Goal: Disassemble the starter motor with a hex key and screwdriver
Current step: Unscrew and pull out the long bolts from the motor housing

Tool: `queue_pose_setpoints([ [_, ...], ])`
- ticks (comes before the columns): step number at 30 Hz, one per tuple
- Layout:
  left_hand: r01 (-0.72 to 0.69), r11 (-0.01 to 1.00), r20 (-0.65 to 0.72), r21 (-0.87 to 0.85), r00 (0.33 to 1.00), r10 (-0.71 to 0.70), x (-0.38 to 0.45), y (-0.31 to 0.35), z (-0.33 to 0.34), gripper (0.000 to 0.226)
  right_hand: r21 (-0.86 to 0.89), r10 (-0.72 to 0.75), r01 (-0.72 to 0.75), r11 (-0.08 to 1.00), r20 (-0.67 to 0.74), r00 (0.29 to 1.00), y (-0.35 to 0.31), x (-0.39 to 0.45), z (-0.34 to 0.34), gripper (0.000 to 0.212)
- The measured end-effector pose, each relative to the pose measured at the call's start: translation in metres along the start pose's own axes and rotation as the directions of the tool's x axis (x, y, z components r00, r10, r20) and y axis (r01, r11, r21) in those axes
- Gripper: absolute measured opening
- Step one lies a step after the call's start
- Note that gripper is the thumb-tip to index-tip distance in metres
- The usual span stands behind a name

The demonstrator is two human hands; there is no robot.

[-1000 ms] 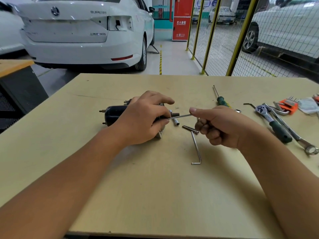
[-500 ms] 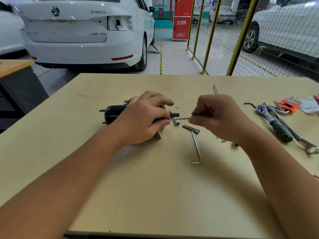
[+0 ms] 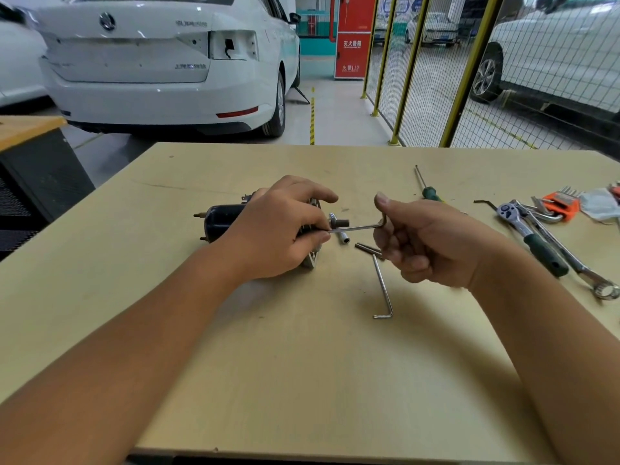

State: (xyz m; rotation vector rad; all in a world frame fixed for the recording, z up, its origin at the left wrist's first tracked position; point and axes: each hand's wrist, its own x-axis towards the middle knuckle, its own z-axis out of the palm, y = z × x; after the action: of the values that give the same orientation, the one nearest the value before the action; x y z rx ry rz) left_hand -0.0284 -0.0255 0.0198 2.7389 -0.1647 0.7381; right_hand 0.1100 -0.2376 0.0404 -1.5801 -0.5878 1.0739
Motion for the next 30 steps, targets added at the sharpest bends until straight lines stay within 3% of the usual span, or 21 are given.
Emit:
queue_pose_setpoints([
  [4, 0.004, 1.0, -0.002, 0.004, 1.0, -0.004, 0.0, -0.001, 0.002, 0.018, 0.045, -0.055, 0.054, 0.998, 0.032, 0.998, 0.001, 0.0, -0.005, 0.039],
  [7, 0.006, 1.0, -0.007, -0.015, 1.0, -0.006, 0.0, -0.002, 0.002, 0.015, -0.153, -0.19, 0.19, 0.97, 0.018, 0.982, 0.003, -0.001, -0.009, 0.039],
  [8, 0.006, 1.0, -0.002, -0.019, 1.0, -0.006, 0.0, -0.003, 0.001, 0.014, -0.326, -0.267, 0.252, 0.911, 0.0, 0.964, 0.004, -0.002, -0.009, 0.033],
  [10, 0.008, 1.0, 0.015, -0.011, 1.0, -0.008, 0.0, -0.003, -0.001, 0.011, -0.672, -0.45, 0.328, 0.664, -0.009, 0.893, 0.002, -0.005, -0.006, 0.017],
  [11, 0.014, 1.0, 0.022, -0.006, 1.0, -0.013, -0.001, -0.002, -0.001, 0.01, -0.758, -0.521, 0.335, 0.56, -0.007, 0.853, 0.002, -0.004, -0.004, 0.016],
  [13, 0.03, 1.0, 0.028, -0.002, 0.999, -0.03, 0.0, -0.002, -0.002, 0.01, -0.807, -0.607, 0.325, 0.494, -0.052, 0.793, 0.002, -0.002, -0.001, 0.019],
  [15, 0.041, 0.999, 0.026, -0.006, 0.999, -0.041, 0.001, 0.0, -0.002, 0.011, -0.779, -0.605, 0.297, 0.553, -0.13, 0.785, 0.003, 0.001, 0.001, 0.024],
  [16, 0.046, 0.999, 0.026, -0.011, 0.999, -0.045, 0.001, 0.001, -0.002, 0.011, -0.725, -0.558, 0.276, 0.631, -0.177, 0.811, 0.003, 0.002, 0.003, 0.033],
  [18, 0.055, 0.998, 0.029, -0.017, 0.998, -0.055, 0.001, 0.002, -0.003, 0.012, -0.559, -0.385, 0.172, 0.811, -0.289, 0.876, 0.004, 0.003, 0.007, 0.06],
  [20, 0.061, 0.998, 0.031, -0.006, 0.998, -0.061, 0.001, 0.003, -0.003, 0.013, -0.418, -0.199, 0.039, 0.907, -0.346, 0.917, 0.004, 0.004, 0.008, 0.072],
  [24, 0.047, 0.999, 0.018, 0.009, 0.999, -0.047, 0.0, 0.003, -0.001, 0.015, -0.221, 0.019, -0.084, 0.972, -0.279, 0.96, 0.003, 0.005, 0.005, 0.063],
  [30, 0.027, 0.999, 0.014, 0.029, 1.0, -0.027, 0.0, -0.001, 0.0, 0.013, -0.027, 0.068, -0.076, 0.997, -0.232, 0.97, 0.005, 0.008, 0.003, 0.05],
])
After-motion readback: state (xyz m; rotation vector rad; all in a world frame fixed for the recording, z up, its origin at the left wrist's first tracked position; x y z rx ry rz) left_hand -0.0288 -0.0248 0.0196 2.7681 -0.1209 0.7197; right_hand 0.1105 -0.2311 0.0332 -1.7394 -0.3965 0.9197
